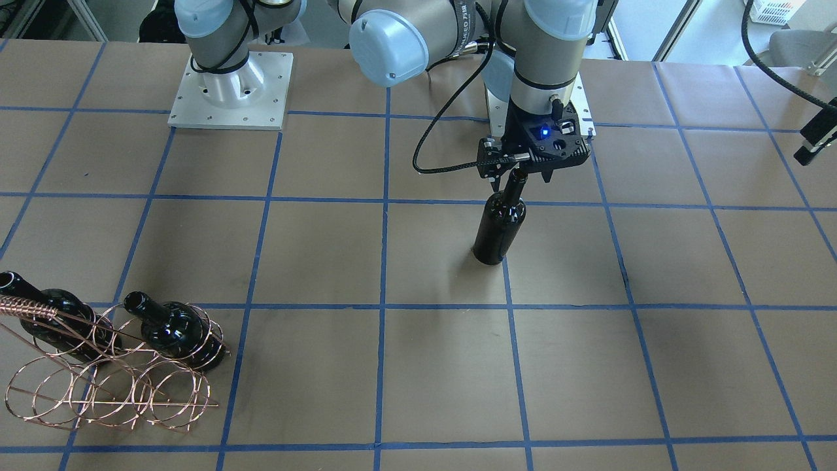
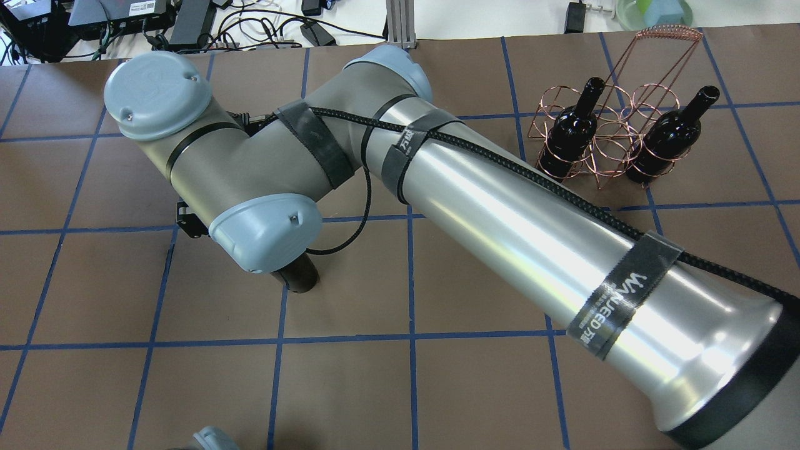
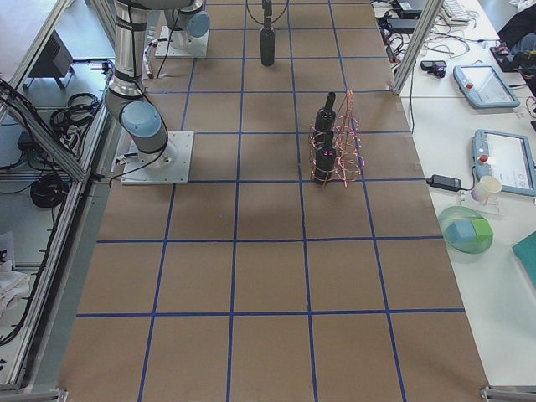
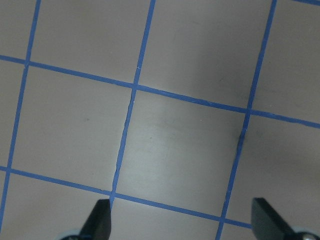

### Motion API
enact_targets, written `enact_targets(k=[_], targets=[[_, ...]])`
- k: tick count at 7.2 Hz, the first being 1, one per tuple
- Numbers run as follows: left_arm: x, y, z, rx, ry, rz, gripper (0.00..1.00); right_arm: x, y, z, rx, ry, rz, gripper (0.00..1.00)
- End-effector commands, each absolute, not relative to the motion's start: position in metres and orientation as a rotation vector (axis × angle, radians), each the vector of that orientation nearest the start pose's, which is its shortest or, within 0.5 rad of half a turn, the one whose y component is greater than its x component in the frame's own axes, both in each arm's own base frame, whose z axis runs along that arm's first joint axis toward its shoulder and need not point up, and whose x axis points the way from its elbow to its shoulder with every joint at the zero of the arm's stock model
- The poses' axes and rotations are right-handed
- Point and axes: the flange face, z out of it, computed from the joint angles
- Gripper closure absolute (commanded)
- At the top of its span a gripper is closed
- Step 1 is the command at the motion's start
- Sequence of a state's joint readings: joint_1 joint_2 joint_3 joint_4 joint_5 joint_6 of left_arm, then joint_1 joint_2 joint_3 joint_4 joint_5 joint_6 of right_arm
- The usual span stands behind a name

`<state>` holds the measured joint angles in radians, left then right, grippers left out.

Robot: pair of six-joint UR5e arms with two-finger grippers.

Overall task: Place wine into wine basket
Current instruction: 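Lower the right gripper and grasp the dark bottle's neck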

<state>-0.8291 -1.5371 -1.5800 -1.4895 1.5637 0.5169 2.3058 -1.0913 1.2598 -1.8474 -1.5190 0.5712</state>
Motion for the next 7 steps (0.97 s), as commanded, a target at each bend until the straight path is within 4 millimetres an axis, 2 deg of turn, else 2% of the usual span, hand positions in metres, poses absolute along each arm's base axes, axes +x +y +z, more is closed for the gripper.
enact_targets(k=[1,5,7], targets=[[0.231,-0.450,0.508,-0.346,3.063,-0.139,0.00,0.565,-0.423,0.386,-0.258,3.023,-0.082,0.21],[0.231,-0.450,0.507,-0.346,3.065,-0.135,0.00,0.562,-0.428,0.382,-0.248,3.025,-0.075,0.23],[0.231,-0.450,0.507,-0.346,3.065,-0.135,0.00,0.563,-0.429,0.374,-0.249,3.032,-0.060,0.37]])
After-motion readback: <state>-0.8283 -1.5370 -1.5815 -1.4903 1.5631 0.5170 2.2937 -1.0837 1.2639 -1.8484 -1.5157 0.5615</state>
